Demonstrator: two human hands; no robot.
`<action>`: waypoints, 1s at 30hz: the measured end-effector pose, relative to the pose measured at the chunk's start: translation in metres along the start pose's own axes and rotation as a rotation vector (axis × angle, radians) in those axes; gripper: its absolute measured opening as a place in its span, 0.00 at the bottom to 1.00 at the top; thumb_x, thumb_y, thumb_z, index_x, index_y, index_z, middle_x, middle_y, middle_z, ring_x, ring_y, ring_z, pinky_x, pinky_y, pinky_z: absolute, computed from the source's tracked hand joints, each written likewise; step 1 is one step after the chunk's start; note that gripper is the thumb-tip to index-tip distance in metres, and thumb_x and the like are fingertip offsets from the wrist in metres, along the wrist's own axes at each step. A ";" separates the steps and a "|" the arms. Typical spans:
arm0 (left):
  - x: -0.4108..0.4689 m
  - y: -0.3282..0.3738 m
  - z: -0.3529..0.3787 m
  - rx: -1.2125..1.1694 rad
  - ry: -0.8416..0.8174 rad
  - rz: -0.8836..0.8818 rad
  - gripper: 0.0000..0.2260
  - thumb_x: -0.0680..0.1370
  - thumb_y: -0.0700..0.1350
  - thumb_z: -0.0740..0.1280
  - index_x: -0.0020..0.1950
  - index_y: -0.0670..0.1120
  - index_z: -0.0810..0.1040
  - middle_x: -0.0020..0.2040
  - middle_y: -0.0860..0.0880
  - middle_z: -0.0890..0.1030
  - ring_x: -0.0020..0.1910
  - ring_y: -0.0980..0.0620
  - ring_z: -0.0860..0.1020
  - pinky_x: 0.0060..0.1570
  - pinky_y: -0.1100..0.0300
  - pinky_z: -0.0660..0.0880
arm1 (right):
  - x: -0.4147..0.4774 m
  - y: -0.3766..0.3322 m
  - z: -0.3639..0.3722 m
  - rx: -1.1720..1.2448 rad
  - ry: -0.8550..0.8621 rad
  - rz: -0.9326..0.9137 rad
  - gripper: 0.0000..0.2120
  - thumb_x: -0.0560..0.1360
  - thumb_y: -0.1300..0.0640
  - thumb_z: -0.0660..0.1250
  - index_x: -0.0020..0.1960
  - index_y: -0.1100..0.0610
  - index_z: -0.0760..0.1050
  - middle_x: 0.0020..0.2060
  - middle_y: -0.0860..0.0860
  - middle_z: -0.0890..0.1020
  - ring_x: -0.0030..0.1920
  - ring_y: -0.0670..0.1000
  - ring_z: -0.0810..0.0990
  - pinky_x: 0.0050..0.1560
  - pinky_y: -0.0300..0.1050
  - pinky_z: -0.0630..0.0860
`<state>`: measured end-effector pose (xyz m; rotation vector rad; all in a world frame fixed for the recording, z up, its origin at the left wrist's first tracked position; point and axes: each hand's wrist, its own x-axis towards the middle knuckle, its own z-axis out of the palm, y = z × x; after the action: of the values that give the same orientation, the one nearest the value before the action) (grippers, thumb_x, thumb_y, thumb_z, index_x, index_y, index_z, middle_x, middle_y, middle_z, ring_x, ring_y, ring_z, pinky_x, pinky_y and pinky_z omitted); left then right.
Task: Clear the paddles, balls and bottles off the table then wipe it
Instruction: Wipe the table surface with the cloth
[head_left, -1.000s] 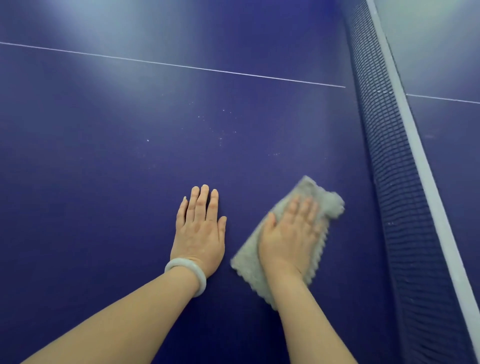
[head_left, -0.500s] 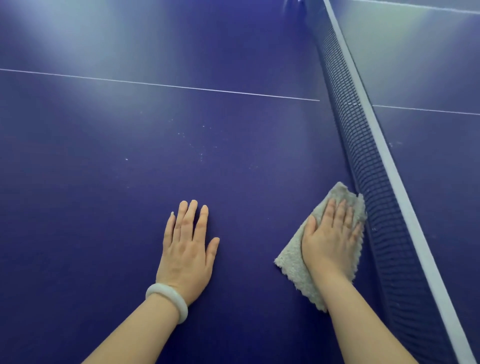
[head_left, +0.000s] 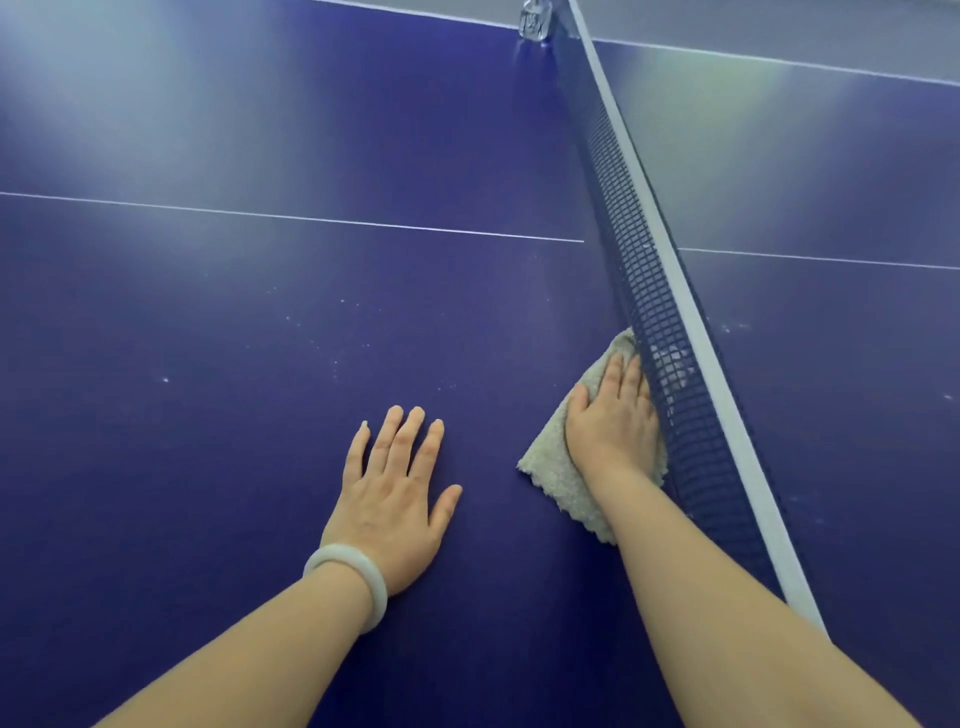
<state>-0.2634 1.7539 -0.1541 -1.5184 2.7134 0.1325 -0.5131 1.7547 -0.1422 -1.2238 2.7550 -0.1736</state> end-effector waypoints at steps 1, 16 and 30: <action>0.001 0.000 -0.001 -0.005 -0.003 0.002 0.31 0.81 0.62 0.45 0.79 0.48 0.60 0.79 0.47 0.61 0.79 0.46 0.55 0.74 0.43 0.51 | 0.010 -0.009 0.000 0.024 -0.013 -0.005 0.32 0.82 0.45 0.45 0.81 0.58 0.41 0.80 0.56 0.45 0.80 0.55 0.46 0.79 0.52 0.46; 0.001 0.000 -0.003 -0.040 0.000 0.033 0.30 0.81 0.61 0.48 0.78 0.46 0.63 0.77 0.45 0.64 0.78 0.45 0.58 0.72 0.42 0.56 | 0.115 -0.044 -0.002 0.060 -0.067 -0.140 0.32 0.83 0.43 0.46 0.81 0.57 0.43 0.80 0.54 0.44 0.80 0.53 0.42 0.78 0.51 0.42; 0.001 0.000 -0.004 -0.036 -0.023 0.024 0.30 0.81 0.61 0.50 0.78 0.47 0.62 0.78 0.46 0.62 0.79 0.46 0.56 0.73 0.42 0.54 | 0.103 -0.055 -0.002 0.070 -0.132 -0.802 0.31 0.80 0.41 0.39 0.76 0.47 0.65 0.77 0.47 0.62 0.78 0.48 0.57 0.78 0.52 0.47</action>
<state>-0.2640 1.7526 -0.1506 -1.4838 2.7273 0.1993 -0.5421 1.6414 -0.1382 -2.1450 1.9808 -0.2399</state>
